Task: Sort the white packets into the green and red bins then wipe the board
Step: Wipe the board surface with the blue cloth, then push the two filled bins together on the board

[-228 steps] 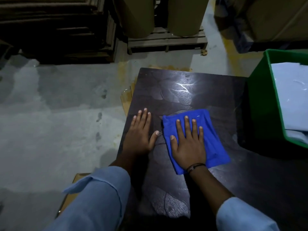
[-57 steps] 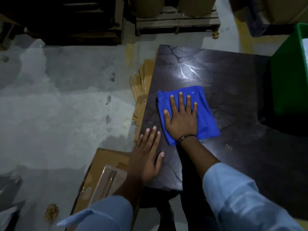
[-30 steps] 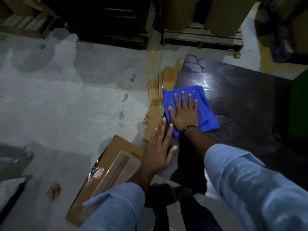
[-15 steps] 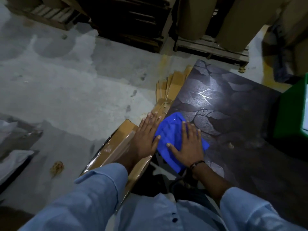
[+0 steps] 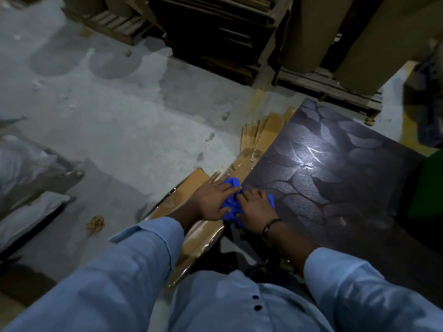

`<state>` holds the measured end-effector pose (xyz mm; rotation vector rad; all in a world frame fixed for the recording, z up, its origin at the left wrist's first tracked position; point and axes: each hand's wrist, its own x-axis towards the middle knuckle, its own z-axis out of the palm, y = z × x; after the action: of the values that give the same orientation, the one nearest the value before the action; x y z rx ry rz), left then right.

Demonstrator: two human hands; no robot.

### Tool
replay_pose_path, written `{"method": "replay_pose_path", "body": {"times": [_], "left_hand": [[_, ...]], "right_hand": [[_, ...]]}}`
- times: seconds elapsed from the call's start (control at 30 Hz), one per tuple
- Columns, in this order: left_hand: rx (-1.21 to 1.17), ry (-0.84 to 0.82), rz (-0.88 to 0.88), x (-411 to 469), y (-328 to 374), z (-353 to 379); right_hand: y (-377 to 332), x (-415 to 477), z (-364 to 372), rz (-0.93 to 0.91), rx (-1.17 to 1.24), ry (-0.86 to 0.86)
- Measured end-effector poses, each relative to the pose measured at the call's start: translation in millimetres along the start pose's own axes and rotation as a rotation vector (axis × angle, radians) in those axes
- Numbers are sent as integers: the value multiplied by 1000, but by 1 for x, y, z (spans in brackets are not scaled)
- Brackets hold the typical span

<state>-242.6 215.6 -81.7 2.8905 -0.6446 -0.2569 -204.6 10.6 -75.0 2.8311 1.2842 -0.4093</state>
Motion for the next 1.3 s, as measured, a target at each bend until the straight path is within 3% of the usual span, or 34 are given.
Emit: {"method": "replay_pose_path", "body": {"times": [0.1, 0.2, 0.33, 0.43, 0.5, 0.63, 0.73, 0.87, 1.07, 1.3], "left_hand": [[-88, 132, -60, -43, -7, 9], [-76, 233, -231, -87, -8, 12], [29, 398, -534, -131, -3, 13], [57, 380, -671, -146, 4, 20], [38, 315, -720, -152, 10, 30], [-74, 100, -850, -156, 24, 52], [-144, 79, -920, -157, 28, 63], [-111, 202, -895, -148, 21, 61], [-105, 413, -740, -86, 9, 29], [-102, 500, -383, 41, 49, -29]], "right_hand": [[-18, 18, -4, -199, -42, 12], [-41, 40, -8, -345, -90, 28], [-79, 68, -21, -400, -122, 189], [-99, 78, -18, -425, -156, 266], [-105, 78, -4, -473, -187, 214], [-107, 70, 26, -472, -229, -109], [-106, 68, 28, -435, -190, -198], [-97, 68, 13, -407, -165, -119], [-49, 54, -16, -225, -66, 93], [59, -21, -54, 215, -31, 393]]}}
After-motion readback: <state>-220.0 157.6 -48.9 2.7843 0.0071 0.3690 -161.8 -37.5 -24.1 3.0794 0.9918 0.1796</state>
